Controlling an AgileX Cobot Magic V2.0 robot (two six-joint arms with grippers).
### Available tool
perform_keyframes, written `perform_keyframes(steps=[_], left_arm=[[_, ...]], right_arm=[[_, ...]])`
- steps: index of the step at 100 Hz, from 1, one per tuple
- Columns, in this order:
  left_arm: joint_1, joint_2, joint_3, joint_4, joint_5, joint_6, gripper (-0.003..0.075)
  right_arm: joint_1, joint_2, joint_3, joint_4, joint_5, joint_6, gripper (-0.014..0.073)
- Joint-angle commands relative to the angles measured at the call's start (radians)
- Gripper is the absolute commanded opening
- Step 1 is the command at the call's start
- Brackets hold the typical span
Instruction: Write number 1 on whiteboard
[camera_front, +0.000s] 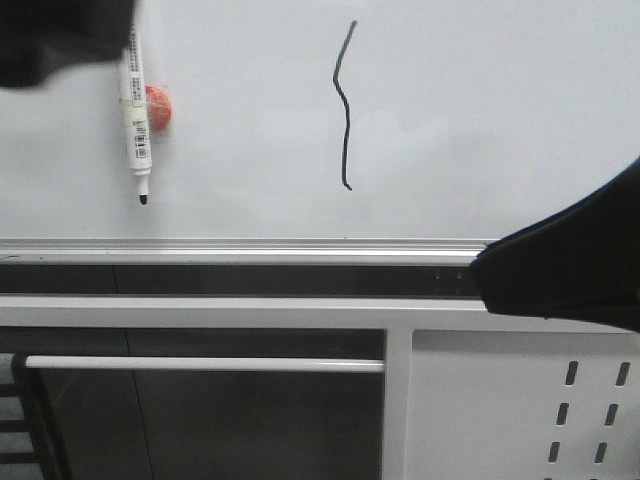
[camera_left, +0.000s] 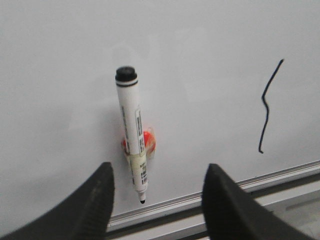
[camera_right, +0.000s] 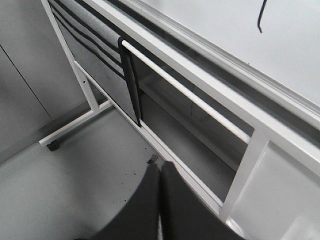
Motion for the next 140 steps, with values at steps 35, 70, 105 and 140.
perform_keyframes(steps=[35,70,105,140], left_arm=[[-0.266,-0.226,-0.021,-0.09,0.147,0.297,-0.0018],[-0.292,-0.225,-0.019,-0.129,0.147,0.358,-0.0018],[-0.292,-0.225,-0.007,-0.103,0.147,0.363,-0.0018],[-0.292,-0.225,-0.007,-0.099,0.145,0.363,-0.0018]], right_arm=[[0.0,-0.014,-0.026,-0.039,0.009,-0.003,-0.0071],[0.0,-0.272,0.03,-0.054,0.172,-0.003,-0.0049],[0.0,-0.701,0.148,-0.044,0.239,-0.001,-0.005],[0.0,-0.758,0.154,-0.044,0.178,-0.001,-0.005]])
